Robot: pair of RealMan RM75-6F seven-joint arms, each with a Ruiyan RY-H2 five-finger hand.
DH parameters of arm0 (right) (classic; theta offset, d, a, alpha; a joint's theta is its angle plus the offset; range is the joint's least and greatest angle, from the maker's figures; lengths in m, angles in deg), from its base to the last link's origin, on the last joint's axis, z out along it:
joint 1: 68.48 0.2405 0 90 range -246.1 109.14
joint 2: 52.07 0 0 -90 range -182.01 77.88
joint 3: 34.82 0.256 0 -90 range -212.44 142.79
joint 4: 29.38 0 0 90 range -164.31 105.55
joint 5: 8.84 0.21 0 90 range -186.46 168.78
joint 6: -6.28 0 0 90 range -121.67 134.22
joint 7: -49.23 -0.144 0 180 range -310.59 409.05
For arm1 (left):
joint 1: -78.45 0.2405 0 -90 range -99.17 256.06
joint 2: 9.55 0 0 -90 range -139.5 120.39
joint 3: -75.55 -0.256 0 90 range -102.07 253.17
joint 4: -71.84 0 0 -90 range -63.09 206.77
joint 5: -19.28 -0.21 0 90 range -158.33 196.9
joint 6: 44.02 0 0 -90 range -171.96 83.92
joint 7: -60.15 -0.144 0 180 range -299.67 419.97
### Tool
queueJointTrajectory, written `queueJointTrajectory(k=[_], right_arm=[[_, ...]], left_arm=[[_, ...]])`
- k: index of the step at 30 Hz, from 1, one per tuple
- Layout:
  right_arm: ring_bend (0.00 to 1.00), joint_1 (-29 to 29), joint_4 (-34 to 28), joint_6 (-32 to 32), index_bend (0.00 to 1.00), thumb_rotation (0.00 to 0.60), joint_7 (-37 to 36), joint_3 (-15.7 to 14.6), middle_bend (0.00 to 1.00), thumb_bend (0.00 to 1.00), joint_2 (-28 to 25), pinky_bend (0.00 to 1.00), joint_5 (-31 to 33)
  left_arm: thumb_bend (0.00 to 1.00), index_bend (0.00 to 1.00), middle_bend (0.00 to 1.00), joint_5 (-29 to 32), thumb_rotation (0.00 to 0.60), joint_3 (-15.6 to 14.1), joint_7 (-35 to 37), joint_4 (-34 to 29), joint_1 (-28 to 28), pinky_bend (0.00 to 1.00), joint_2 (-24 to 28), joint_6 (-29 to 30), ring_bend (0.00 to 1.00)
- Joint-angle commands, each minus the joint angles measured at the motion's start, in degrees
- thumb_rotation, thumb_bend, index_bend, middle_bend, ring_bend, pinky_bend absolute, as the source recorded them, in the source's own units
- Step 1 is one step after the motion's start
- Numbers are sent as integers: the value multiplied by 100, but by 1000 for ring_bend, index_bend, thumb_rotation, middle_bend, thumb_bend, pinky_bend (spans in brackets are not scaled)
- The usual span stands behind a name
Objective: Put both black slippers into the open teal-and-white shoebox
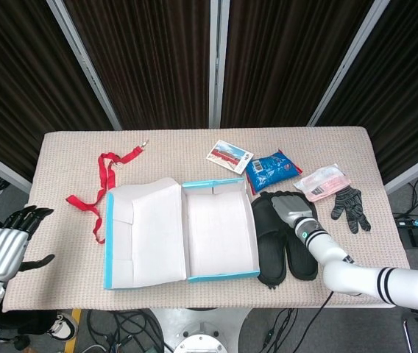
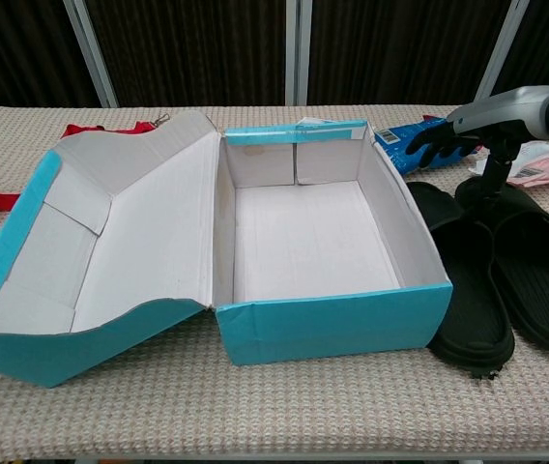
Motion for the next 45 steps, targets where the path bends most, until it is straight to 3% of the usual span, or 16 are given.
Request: queueJointTrajectory(k=[1, 8, 20, 28, 37, 45], right_arm=[[0, 192, 133, -17, 47, 600, 158, -161, 85, 68, 160, 39, 241], [0, 488, 313, -132, 47, 600, 419, -400, 84, 68, 455, 39, 689], [0, 797, 514, -200, 79, 600, 633, -502, 137, 70, 766, 33, 1140], [0, 886, 541, -358, 251, 600, 760, -557, 211, 79, 871, 20, 1305], [5, 876, 569, -576, 362, 600, 878, -574, 292, 104, 924, 19, 1324], [57, 663, 452, -909, 447, 600, 766, -398, 367, 140, 798, 19, 1001]], left_arm=[[119, 155, 159, 2, 600, -1, 5, 3, 2, 176, 1, 3, 107], [119, 154, 159, 29, 600, -25, 48, 61, 9, 176, -19, -30, 106], [119, 155, 159, -59, 600, -104, 210, 146, 27, 175, -9, -34, 106], [119, 155, 159, -90, 600, -137, 279, 200, 28, 176, -17, -43, 106], [119, 155, 159, -82, 600, -146, 289, 233, 19, 175, -36, -68, 106], [118, 155, 159, -90, 600, -150, 263, 218, 9, 176, -32, -77, 106]])
